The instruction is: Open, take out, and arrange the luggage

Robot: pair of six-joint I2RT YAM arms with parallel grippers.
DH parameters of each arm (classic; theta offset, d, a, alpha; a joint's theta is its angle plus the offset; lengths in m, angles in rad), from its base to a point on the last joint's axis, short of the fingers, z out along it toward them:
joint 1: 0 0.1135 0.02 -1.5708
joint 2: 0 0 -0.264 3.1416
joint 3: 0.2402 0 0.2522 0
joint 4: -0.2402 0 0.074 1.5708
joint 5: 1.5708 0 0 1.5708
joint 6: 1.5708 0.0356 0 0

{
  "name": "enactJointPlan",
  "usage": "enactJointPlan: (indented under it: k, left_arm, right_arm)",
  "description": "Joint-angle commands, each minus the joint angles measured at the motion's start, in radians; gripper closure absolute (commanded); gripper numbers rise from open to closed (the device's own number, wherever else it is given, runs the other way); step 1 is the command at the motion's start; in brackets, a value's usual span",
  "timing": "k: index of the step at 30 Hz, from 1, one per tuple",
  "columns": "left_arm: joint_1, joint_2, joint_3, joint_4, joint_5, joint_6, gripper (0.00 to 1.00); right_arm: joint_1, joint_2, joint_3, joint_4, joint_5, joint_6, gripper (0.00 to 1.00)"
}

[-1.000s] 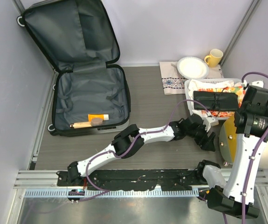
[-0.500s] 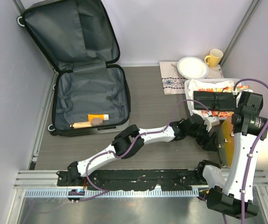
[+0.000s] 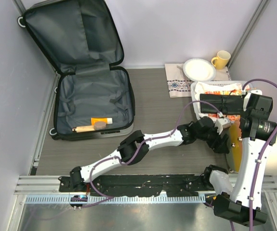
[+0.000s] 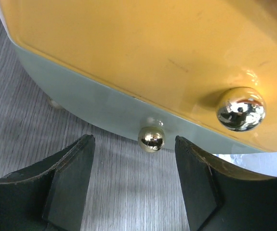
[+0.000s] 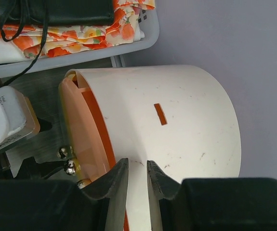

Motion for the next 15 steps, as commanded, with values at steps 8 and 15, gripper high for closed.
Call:
enactJointPlan:
  k: [8, 15]
  left_arm:
    - [-0.017, 0.050, 0.111, -0.083, -0.007, 0.110, 0.35]
    - [-0.018, 0.084, 0.179, -0.092, 0.045, 0.155, 0.35]
  right_arm:
    - [-0.001, 0.037, -0.034, -0.222, -0.128, 0.067, 0.71]
    - [-0.001, 0.040, -0.037, -0.228, -0.132, 0.075, 0.71]
